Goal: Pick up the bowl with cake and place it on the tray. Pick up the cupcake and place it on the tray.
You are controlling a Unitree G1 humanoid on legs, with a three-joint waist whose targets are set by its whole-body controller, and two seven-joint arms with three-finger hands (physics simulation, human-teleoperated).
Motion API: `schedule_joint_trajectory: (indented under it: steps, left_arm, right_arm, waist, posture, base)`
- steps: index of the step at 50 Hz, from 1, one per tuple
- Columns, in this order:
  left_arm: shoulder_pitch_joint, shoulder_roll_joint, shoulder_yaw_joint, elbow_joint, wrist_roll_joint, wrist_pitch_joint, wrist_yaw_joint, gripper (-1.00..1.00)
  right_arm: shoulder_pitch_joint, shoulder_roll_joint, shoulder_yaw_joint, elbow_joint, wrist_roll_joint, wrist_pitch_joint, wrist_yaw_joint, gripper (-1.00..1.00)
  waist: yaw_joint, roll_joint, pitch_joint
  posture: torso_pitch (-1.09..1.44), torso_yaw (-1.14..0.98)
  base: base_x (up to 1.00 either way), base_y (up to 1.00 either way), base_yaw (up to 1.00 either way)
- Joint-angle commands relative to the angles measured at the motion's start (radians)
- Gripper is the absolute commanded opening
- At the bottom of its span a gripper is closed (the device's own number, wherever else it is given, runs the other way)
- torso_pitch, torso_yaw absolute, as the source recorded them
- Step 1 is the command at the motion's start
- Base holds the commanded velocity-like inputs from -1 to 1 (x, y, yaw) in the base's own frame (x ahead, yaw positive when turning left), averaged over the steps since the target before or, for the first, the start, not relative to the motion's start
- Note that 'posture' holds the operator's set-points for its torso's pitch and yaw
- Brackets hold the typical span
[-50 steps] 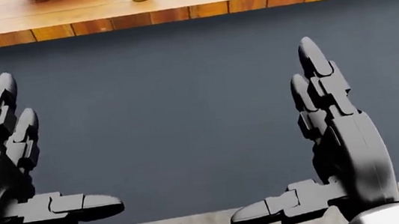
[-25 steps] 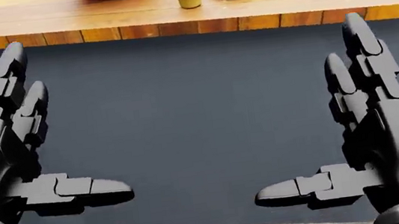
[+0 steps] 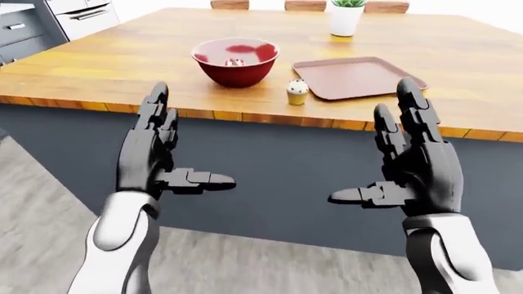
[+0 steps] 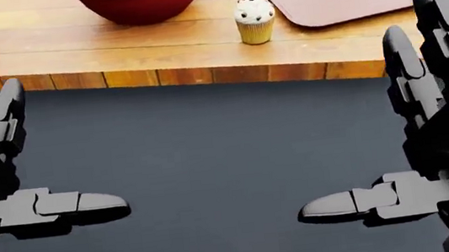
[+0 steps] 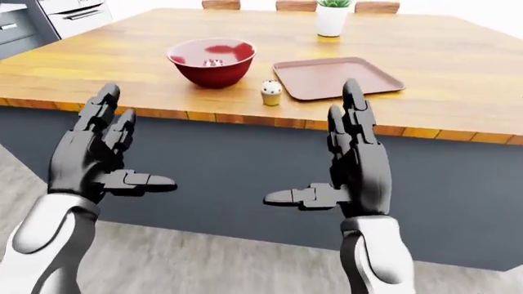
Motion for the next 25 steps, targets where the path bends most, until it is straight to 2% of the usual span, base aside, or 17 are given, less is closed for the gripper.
schedule_joint_trajectory:
  steps: [1, 2, 3, 4, 7, 9, 11, 12, 13, 14, 15, 16, 17, 20, 23, 24, 25]
  left_arm:
    - [-0.028, 0.013, 0.004, -0.035, -0.012, 0.011, 0.0, 1.0]
    - [-0.027, 0.014, 0.003, -0.035, -0.013, 0.01, 0.0, 1.0]
    - [-0.027, 0.015, 0.004, -0.034, -0.013, 0.008, 0.0, 1.0]
    - [-0.029, 0.017, 0.009, -0.037, -0.016, 0.012, -0.001, 1.0]
    - [-0.038, 0.024, 0.022, -0.041, -0.024, 0.024, -0.001, 1.0]
    - [-0.039, 0.028, 0.026, -0.05, -0.029, 0.03, 0.001, 1.0]
    - [-0.044, 0.031, 0.031, -0.062, -0.035, 0.045, 0.004, 1.0]
    - [-0.046, 0.033, 0.033, -0.064, -0.038, 0.048, 0.004, 1.0]
    - [-0.05, 0.036, 0.038, -0.069, -0.042, 0.055, 0.004, 1.0]
    - [-0.054, 0.039, 0.045, -0.072, -0.046, 0.061, 0.005, 1.0]
    - [-0.056, 0.041, 0.049, -0.076, -0.05, 0.066, 0.006, 1.0]
    - [-0.057, 0.043, 0.052, -0.077, -0.053, 0.067, 0.007, 1.0]
    - [-0.055, 0.045, 0.055, -0.077, -0.056, 0.064, 0.007, 1.0]
    - [-0.058, 0.051, 0.069, -0.088, -0.07, 0.076, 0.011, 1.0]
    - [-0.05, 0.054, 0.069, -0.085, -0.076, 0.068, 0.014, 1.0]
    - [-0.047, 0.054, 0.068, -0.082, -0.076, 0.063, 0.015, 1.0]
    - [-0.042, 0.053, 0.066, -0.078, -0.076, 0.056, 0.015, 1.0]
  right_arm:
    - [-0.016, -0.004, -0.014, -0.034, 0.015, -0.006, -0.008, 1.0]
    - [-0.018, -0.006, -0.018, -0.034, 0.018, -0.006, -0.01, 1.0]
    - [-0.021, -0.007, -0.02, -0.039, 0.024, -0.004, -0.013, 1.0]
    - [-0.024, -0.009, -0.022, -0.043, 0.028, -0.001, -0.016, 1.0]
    - [-0.032, -0.016, -0.029, -0.054, 0.038, 0.004, -0.022, 1.0]
    - [-0.034, -0.02, -0.039, -0.061, 0.046, 0.004, -0.024, 1.0]
    - [-0.036, -0.024, -0.045, -0.068, 0.053, 0.008, -0.027, 1.0]
    - [-0.038, -0.026, -0.051, -0.071, 0.059, 0.01, -0.028, 1.0]
    - [-0.038, -0.027, -0.058, -0.075, 0.066, 0.011, -0.03, 1.0]
    - [-0.037, -0.028, -0.063, -0.077, 0.071, 0.01, -0.031, 1.0]
    - [-0.037, -0.029, -0.064, -0.078, 0.073, 0.01, -0.033, 1.0]
    - [-0.037, -0.031, -0.067, -0.083, 0.077, 0.014, -0.035, 1.0]
    - [-0.039, -0.032, -0.071, -0.09, 0.084, 0.015, -0.037, 1.0]
    - [-0.045, -0.037, -0.08, -0.09, 0.097, 0.015, -0.045, 1.0]
    - [-0.042, -0.04, -0.076, -0.076, 0.096, 0.004, -0.048, 1.0]
    - [-0.041, -0.04, -0.076, -0.073, 0.096, 0.0, -0.048, 1.0]
    - [-0.039, -0.038, -0.078, -0.07, 0.099, -0.005, -0.049, 1.0]
  waist:
    - [-0.005, -0.001, -0.005]
    - [0.002, -0.026, 0.021]
    - [-0.018, -0.029, 0.002]
    - [-0.017, -0.032, -0.009]
    - [-0.022, -0.022, -0.014]
    - [-0.022, -0.001, -0.017]
    - [-0.017, 0.035, -0.019]
    - [-0.011, 0.064, -0.026]
    - [-0.003, 0.11, -0.033]
    - [-0.009, 0.07, -0.041]
    - [-0.001, 0.078, -0.028]
    - [0.005, 0.083, -0.027]
    - [0.001, 0.077, -0.034]
    - [-0.003, 0.051, -0.042]
    - [-0.014, 0.022, -0.03]
    - [-0.015, 0.01, -0.035]
    - [-0.015, -0.019, -0.027]
  posture:
    - [0.0, 0.0]
    - [0.0, 0.0]
    - [0.0, 0.0]
    - [0.0, 0.0]
    - [0.0, 0.0]
    - [0.0, 0.0]
    - [0.0, 0.0]
    - [0.0, 0.0]
    - [0.0, 0.0]
    - [0.0, 0.0]
    - [0.0, 0.0]
    - [0.0, 0.0]
    - [0.0, 0.0]
    - [0.0, 0.0]
    - [0.0, 0.0]
    - [0.0, 0.0]
    - [0.0, 0.0]
  base:
    - [0.45, 0.13, 0.0]
    - [0.43, 0.14, 0.0]
    - [0.36, 0.13, 0.0]
    - [0.27, 0.13, 0.0]
    - [0.19, 0.14, 0.0]
    - [0.07, 0.14, 0.0]
    - [0.02, 0.14, 0.0]
    - [0.0, 0.16, 0.0]
    - [0.0, 0.15, 0.0]
    - [0.0, 0.16, 0.0]
    - [0.0, 0.15, 0.0]
    - [0.0, 0.16, 0.0]
    - [0.0, 0.17, 0.0]
    - [0.0, 0.16, 0.0]
    - [0.0, 0.16, 0.0]
    - [0.14, 0.27, 0.0]
    - [0.3, 0.27, 0.0]
